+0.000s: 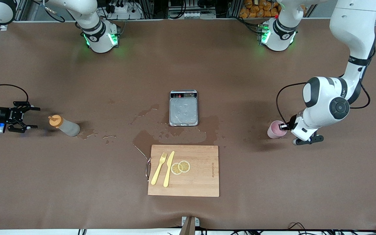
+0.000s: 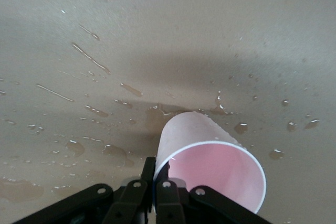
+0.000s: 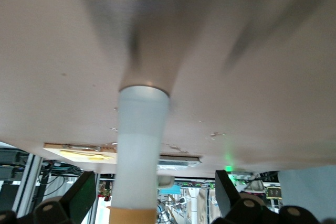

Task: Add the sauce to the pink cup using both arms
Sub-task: 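Grasp the pink cup with the left gripper while the right gripper reaches the bottle, then grasp the bottle with the right gripper while the left gripper lifts the cup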

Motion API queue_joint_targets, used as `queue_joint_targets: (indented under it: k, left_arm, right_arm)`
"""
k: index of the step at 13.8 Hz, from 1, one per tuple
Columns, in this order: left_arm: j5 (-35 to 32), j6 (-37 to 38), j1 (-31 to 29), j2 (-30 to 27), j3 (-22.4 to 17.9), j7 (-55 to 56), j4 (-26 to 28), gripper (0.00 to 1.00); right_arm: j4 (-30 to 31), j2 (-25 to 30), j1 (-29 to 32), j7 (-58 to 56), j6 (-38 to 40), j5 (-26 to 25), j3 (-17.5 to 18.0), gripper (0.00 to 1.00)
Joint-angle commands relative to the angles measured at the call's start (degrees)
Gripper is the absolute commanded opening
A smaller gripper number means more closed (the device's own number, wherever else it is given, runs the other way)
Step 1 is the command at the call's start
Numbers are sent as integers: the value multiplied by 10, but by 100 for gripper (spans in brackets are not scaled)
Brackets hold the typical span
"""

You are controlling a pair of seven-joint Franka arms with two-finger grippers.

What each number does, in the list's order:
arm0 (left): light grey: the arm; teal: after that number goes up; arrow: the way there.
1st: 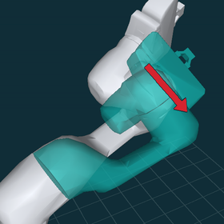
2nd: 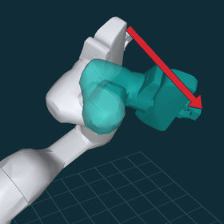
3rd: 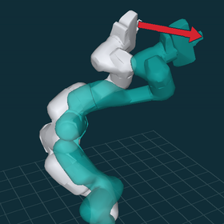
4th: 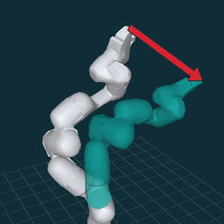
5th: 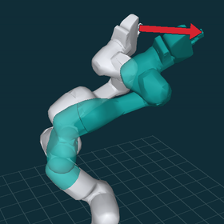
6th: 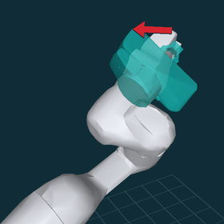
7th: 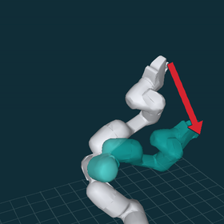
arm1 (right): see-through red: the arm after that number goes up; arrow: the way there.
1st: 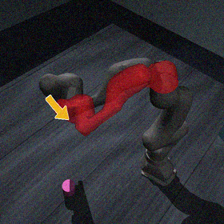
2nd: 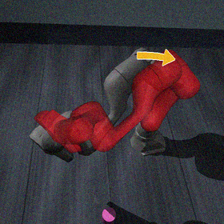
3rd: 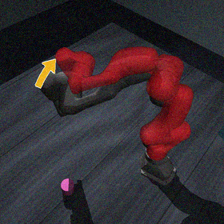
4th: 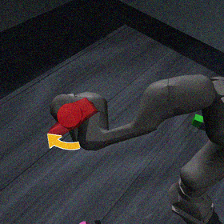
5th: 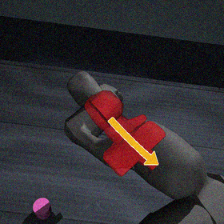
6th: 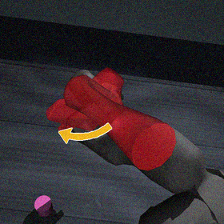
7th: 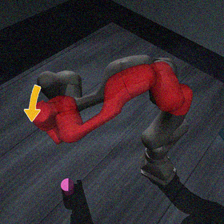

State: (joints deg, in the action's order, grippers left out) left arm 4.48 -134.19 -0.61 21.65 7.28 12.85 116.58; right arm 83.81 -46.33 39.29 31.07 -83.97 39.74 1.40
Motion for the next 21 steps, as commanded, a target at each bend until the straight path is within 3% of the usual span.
queue_joint_targets:
  k: [1,4,8,16,21]
  left_arm:
    - [3,42,12,-49,0,36,2,0]
    - [2,99,55,-55,8,137,-34,0]
    - [-1,208,140,-36,10,273,-121,0]
    - [6,213,296,32,10,550,-222,0]
    - [57,197,365,60,12,623,-227,0]
  right_arm:
    - [-21,-32,-17,15,-7,39,-1,100]
    - [-21,-47,-18,10,-34,43,0,100]
    - [-15,-51,-36,14,-34,68,0,100]
    - [-1,-71,-71,5,-41,69,0,100]
    - [16,-70,-81,5,-36,70,1,100]
